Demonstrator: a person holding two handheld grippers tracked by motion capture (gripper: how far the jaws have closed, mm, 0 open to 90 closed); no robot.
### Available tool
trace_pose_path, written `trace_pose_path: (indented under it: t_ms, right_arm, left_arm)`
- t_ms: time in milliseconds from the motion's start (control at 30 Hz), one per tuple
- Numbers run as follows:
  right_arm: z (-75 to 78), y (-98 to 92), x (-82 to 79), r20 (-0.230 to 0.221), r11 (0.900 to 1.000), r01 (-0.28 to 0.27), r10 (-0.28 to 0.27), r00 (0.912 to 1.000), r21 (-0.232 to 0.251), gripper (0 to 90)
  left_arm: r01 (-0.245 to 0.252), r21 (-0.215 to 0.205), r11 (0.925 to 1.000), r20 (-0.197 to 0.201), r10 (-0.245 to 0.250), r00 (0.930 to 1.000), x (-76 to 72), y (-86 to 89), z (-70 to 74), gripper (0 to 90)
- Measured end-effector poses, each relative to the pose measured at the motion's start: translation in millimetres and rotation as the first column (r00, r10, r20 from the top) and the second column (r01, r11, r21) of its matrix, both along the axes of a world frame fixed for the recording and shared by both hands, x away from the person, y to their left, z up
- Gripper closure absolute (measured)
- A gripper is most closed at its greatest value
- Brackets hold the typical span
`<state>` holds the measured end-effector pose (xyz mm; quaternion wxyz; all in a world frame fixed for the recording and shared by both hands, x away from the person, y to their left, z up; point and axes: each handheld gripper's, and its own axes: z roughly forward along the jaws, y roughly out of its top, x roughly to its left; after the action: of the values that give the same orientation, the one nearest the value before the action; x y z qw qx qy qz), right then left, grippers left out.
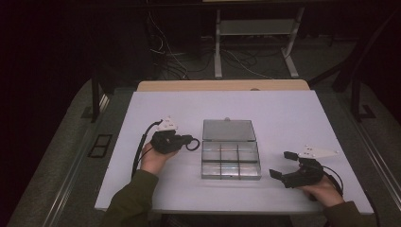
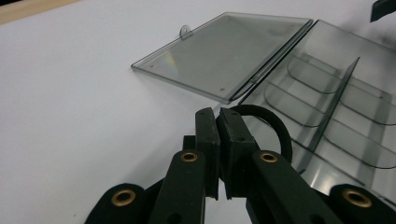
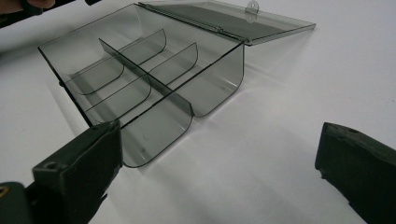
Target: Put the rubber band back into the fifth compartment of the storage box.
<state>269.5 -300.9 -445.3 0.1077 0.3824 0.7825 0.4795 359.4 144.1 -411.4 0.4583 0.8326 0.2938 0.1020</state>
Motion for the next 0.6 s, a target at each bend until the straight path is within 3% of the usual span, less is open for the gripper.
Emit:
trace_pose_path:
  t_ms: [600]
  right_arm:
    - [-0.2,0.3,0.1,-0.004,1.0,0.003,-0.003,1.0,0.003,0.5]
  left_arm:
    - [0.065,-0.03,0.9974,0.035,-0.064,0.9973,-13.1,-17.6,16.0,85.7]
